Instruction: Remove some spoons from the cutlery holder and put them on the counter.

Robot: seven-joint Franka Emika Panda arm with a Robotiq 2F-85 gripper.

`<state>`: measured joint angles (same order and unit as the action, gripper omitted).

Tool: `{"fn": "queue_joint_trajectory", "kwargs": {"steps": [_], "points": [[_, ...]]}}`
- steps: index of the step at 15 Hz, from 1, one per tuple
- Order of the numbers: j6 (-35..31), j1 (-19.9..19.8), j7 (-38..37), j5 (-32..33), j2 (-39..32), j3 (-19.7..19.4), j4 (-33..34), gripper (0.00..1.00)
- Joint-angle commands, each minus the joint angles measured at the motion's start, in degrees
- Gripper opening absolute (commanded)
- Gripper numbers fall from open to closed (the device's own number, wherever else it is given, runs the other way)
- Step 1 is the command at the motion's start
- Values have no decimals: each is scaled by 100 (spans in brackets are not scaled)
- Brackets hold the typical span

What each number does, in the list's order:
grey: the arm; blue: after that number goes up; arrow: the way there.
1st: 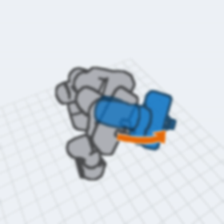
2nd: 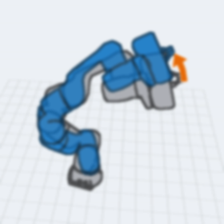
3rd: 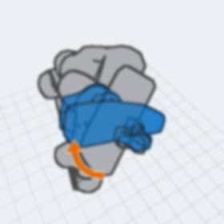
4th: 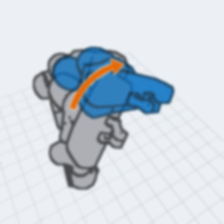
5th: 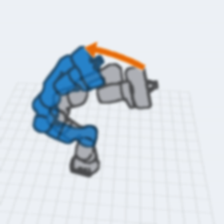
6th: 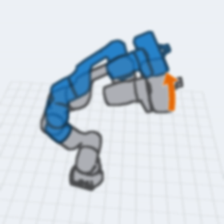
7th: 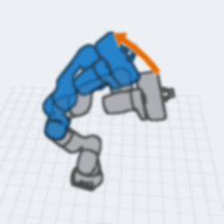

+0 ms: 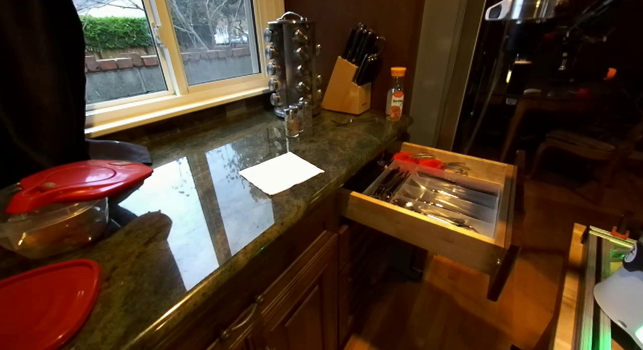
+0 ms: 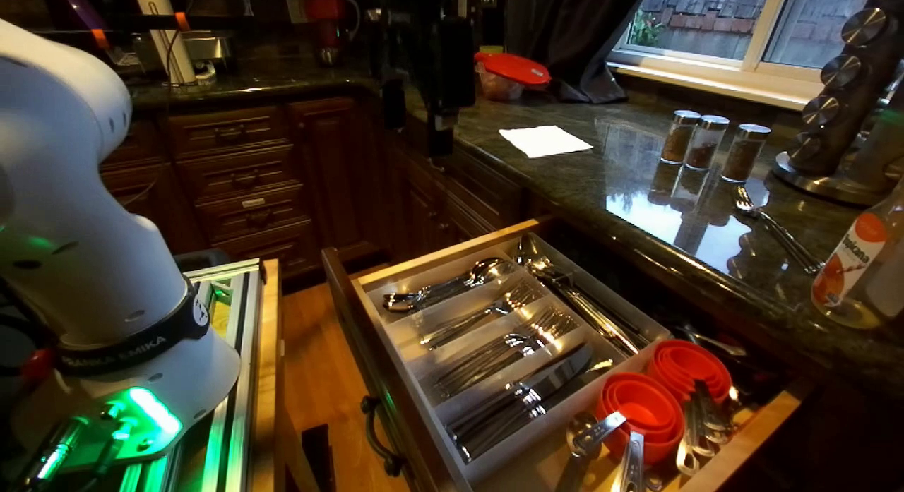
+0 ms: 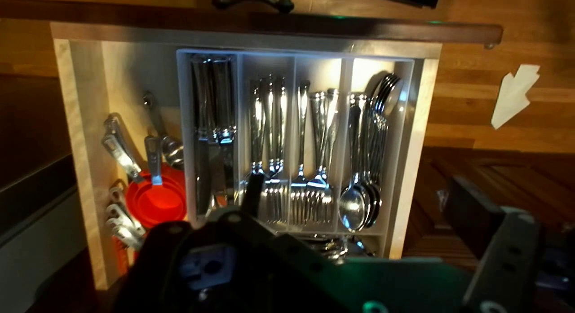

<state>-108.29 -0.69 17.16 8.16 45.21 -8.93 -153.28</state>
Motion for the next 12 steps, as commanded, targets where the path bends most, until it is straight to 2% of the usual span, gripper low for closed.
{"fn": "queue_joint_trajectory", "kwargs": {"steps": [1, 2, 3, 9, 12], "points": [[-452, 76, -162, -32, -329, 159, -476, 100], [-601, 80, -173, -22, -417, 188, -572, 100], [-657, 118, -160, -73, -747, 191, -394, 100], [-1820, 238, -159, -113, -1723, 336, -470, 100], [-2164, 318, -435, -247, -2258, 555, -472, 100]]}}
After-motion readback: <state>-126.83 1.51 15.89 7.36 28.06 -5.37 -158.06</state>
